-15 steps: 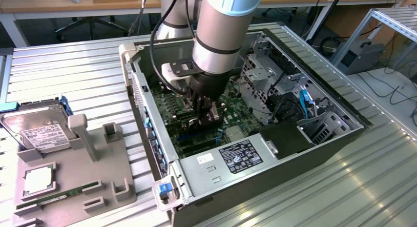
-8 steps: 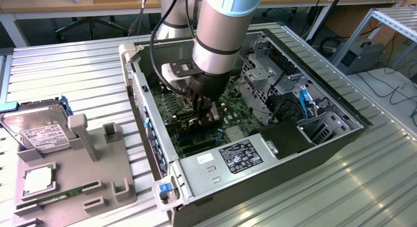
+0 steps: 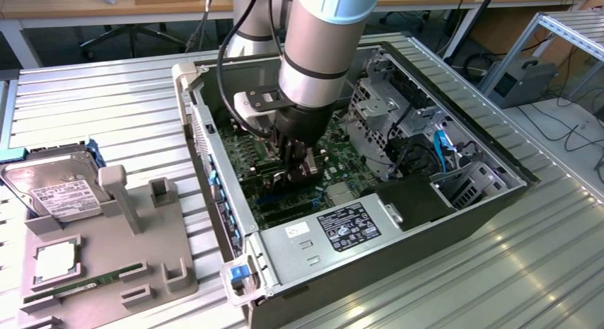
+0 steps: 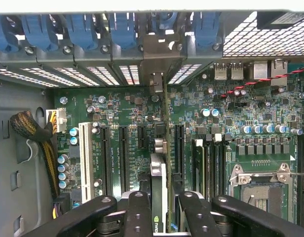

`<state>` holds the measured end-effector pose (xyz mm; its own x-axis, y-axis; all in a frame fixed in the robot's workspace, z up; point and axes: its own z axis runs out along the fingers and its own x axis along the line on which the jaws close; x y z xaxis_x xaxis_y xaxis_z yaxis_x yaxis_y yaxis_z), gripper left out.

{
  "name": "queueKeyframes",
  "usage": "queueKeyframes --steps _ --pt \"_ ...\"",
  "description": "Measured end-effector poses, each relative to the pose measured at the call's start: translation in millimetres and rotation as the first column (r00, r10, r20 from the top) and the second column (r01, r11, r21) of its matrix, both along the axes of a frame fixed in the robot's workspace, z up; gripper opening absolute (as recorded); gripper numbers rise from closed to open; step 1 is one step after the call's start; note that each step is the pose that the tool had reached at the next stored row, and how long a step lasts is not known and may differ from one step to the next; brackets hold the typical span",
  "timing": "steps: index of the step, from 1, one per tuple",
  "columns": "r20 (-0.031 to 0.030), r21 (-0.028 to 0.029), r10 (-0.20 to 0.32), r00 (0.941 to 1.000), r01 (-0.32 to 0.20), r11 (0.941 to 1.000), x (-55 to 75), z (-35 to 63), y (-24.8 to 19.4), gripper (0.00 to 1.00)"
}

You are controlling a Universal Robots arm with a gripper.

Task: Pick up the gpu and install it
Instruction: 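Insert the gpu into the slot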

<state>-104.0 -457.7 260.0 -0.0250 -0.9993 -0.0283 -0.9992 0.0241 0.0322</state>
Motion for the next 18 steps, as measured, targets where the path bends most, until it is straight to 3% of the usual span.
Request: queueKeyframes --steps 18 --pt "0.0 0.0 0.0 1.0 0.0 1.0 -1.5 -2.1 0.0 0.26"
